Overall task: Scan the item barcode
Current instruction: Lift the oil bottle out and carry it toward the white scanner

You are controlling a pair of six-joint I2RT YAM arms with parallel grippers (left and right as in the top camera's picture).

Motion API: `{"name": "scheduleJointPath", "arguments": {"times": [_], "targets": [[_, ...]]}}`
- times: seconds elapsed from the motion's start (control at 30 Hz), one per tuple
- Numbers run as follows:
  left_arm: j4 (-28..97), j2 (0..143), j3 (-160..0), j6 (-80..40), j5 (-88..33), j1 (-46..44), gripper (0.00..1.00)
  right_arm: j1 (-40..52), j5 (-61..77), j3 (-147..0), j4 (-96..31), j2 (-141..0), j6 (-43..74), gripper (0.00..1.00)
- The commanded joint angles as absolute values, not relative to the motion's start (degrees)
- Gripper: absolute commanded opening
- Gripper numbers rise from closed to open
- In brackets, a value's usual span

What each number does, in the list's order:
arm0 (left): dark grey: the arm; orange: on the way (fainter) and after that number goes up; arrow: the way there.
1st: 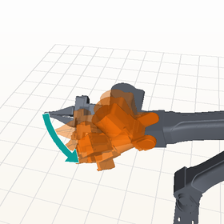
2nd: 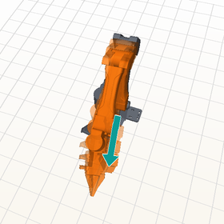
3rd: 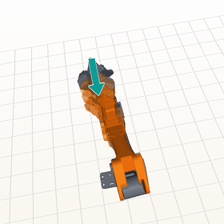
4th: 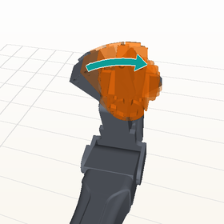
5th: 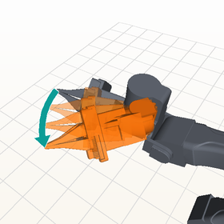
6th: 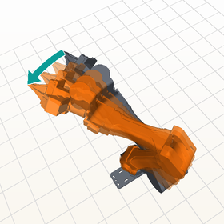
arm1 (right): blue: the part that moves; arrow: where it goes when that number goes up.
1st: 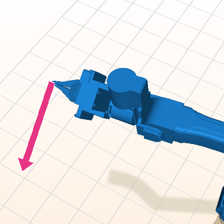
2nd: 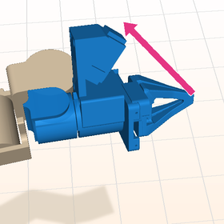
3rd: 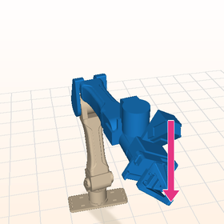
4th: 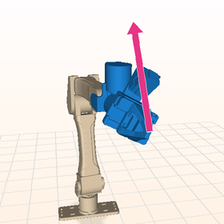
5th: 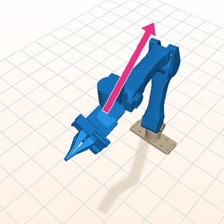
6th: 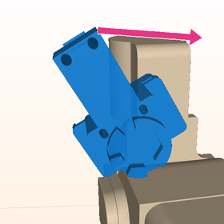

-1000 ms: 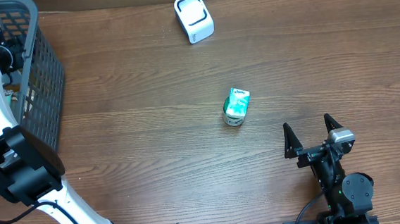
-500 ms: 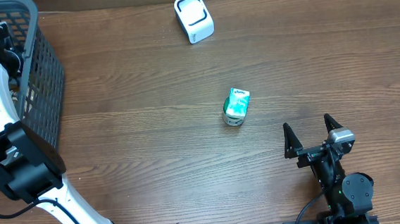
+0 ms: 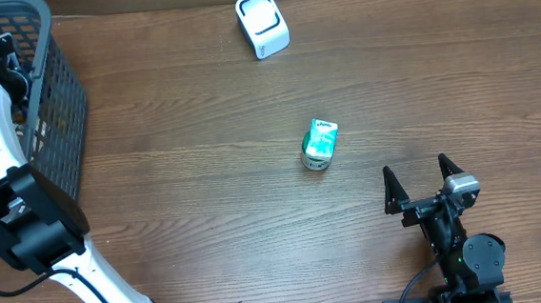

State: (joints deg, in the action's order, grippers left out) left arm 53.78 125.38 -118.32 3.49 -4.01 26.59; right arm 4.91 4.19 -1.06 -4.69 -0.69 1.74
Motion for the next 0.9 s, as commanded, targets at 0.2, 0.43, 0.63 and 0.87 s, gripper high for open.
{"name": "scheduleJointPath", "arguments": {"times": [0.2, 0.43, 0.63, 0.87], "targets": [[57.14, 113.73, -133.51, 1.08, -4.05, 26.24, 0.15, 4.75, 3.68, -0.47, -4.45, -0.16, 2.13, 1.00], [56.88, 100.90, -136.27, -1.76, -5.54, 24.53, 0.15, 4.75, 3.68, -0.47, -4.45, -0.16, 2.13, 1.00], [61.65, 91.81, -136.27, -1.98, -6.00, 18.00, 0.15, 4.75, 3.68, -0.47, -4.45, -0.16, 2.13, 1.00], [71.00, 89.21, -136.20, -6.63, -6.00, 9.06, 0.14, 4.75, 3.68, -0.47, -4.45, -0.16, 2.13, 1.00]]}}
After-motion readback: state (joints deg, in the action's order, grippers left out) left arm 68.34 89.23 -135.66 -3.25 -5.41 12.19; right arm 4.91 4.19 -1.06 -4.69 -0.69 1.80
